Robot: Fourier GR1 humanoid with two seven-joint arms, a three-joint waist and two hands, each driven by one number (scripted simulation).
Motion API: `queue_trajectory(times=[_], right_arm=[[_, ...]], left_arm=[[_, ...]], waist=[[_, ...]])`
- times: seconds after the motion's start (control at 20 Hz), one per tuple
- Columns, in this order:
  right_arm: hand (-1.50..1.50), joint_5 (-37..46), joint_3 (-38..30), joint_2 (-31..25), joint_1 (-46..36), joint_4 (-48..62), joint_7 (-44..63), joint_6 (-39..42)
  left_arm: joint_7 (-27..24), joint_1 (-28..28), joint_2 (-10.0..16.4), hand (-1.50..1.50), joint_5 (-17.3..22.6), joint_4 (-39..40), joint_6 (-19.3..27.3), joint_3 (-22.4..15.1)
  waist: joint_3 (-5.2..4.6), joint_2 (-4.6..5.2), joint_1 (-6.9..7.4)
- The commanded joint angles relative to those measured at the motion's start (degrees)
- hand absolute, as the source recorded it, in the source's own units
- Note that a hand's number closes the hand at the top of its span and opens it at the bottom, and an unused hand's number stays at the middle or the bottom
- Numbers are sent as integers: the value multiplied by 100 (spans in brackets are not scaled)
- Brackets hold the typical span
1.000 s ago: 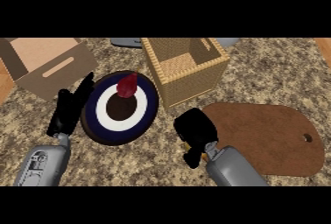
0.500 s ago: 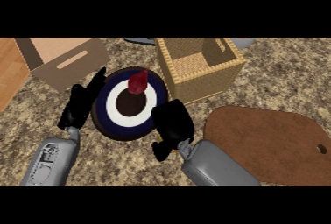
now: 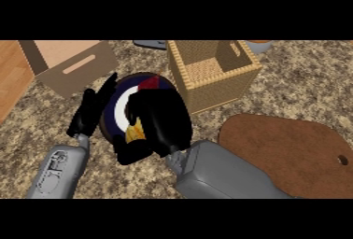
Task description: Pick the squash from the cutting board and place it in the basket
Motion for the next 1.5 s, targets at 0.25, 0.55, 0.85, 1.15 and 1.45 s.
queue_trajectory(times=[0.25,0.55,0.85,1.15,1.45], right_arm=[[150,-1010,-231,2,-2822,469,1793,-1008],[150,-1555,-893,1,-4419,1701,1953,-1109],[150,-1670,-713,1,-5435,3176,2049,-339],[150,-1495,-495,0,-5710,4411,1808,455],[150,-1448,-725,-232,-5718,5355,1060,701]], left_arm=[[45,-56,23,0,-30,101,52,64],[-125,43,15,0,57,173,76,188],[37,71,251,0,39,-66,66,316],[-179,354,293,0,39,-43,123,414],[81,346,345,0,109,-246,79,477]], waist=[[-27,-57,-198],[-36,-25,-299],[-33,-49,-458],[-22,-38,-657],[-5,-35,-744]])
